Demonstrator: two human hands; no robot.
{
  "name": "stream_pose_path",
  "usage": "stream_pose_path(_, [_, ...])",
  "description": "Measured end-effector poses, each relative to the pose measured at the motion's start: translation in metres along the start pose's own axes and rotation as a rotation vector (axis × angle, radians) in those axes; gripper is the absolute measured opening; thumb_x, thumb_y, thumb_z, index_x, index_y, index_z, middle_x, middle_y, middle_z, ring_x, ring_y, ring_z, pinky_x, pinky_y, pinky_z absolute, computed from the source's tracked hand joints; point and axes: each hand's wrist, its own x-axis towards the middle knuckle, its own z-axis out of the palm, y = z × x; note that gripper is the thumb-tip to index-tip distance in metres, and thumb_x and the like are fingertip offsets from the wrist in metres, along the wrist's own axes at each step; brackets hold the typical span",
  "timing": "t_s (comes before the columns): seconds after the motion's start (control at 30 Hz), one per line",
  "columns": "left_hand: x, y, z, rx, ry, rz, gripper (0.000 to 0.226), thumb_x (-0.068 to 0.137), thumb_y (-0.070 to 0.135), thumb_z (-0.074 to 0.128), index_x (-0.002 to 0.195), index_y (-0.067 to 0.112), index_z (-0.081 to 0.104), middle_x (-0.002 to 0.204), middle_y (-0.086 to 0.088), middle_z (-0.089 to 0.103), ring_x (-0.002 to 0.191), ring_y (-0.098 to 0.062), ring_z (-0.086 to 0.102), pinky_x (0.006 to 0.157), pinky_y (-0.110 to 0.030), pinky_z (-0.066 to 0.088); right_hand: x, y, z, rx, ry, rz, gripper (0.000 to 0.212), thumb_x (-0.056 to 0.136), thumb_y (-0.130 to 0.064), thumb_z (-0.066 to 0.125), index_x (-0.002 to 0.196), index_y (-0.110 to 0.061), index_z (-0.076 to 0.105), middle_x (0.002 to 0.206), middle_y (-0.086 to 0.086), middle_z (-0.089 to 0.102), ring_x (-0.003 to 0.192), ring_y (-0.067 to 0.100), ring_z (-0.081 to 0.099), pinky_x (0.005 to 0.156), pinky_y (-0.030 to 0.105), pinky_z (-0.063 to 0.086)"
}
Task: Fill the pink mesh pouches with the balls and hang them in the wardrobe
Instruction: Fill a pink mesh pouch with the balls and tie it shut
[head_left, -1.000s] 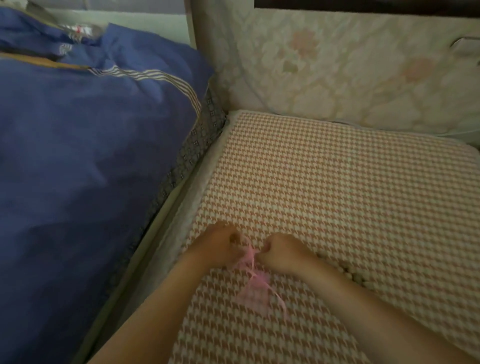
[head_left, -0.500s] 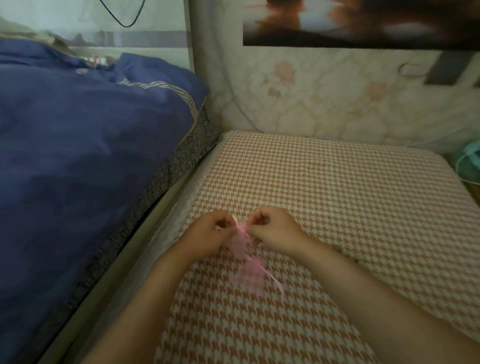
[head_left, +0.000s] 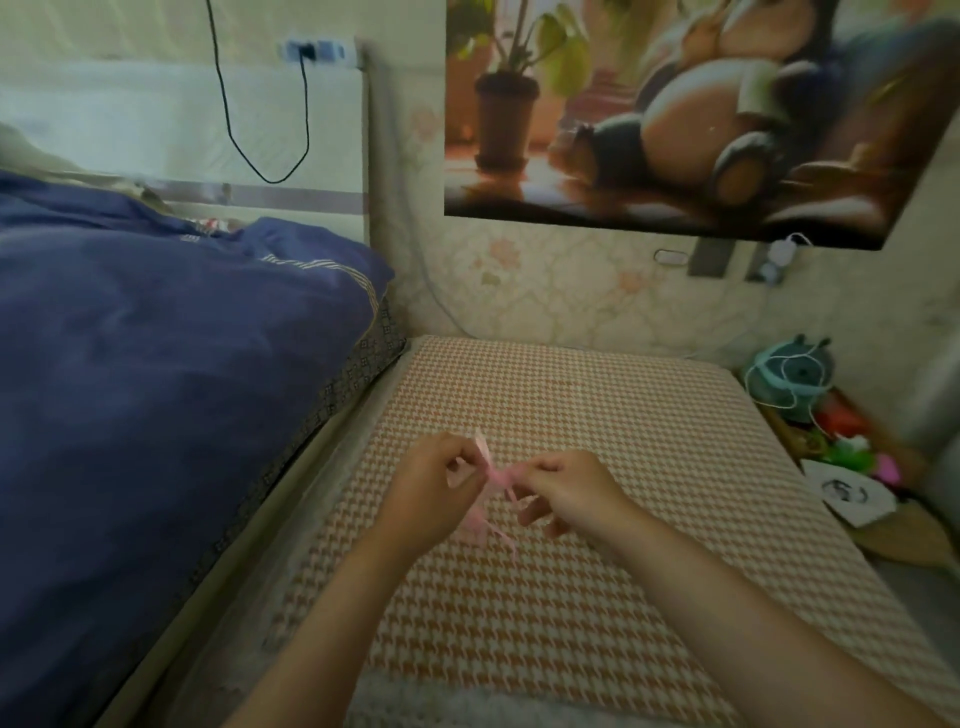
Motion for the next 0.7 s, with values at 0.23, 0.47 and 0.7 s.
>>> stream_pose_path(0.23, [-0.030,0.022,0.033,-0.050,-0.117,-0.064,0.023,0.087,0.025,0.066,0.071,0.039,0.056,0.077,0.018,0.062,0.068,-0.002,0.058,0.060,-0.020,0.049,-0.034,0.036,-0.012,-0.240,0.121,-0.105,0.017,0.092,-0.033,0.071,0.080,-0.025,0.081,0.072,-0.005,0.076,0.061,0.010,0.069,0.052,0.023,0.049])
stream_pose_path(0.47, [-0.040,0.020,0.056,0.021,-0.062,-0.086,0.036,0.084,0.022,0.059,0.118,0.030,0.052,0.109,0.017,0.051,0.102,-0.006,0.049,0.088,-0.028,0.047,-0.023,0.076,-0.014,-0.376,0.154,-0.140,0.020,0.092,-0.035,0.069,0.078,-0.025,0.079,0.070,-0.006,0.074,0.061,0.005,0.065,0.069,0.038,0.059])
stream_pose_path(0.7, [-0.036,0.031,0.070,0.048,-0.160,-0.100,0.013,0.091,0.047,0.057,0.090,0.036,0.063,0.082,0.014,0.063,0.071,-0.001,0.057,0.063,-0.027,0.051,-0.010,0.074,-0.023,-0.445,0.132,-0.195,0.021,0.090,-0.035,0.064,0.072,-0.030,0.075,0.065,-0.004,0.071,0.061,0.019,0.066,0.060,0.044,0.056])
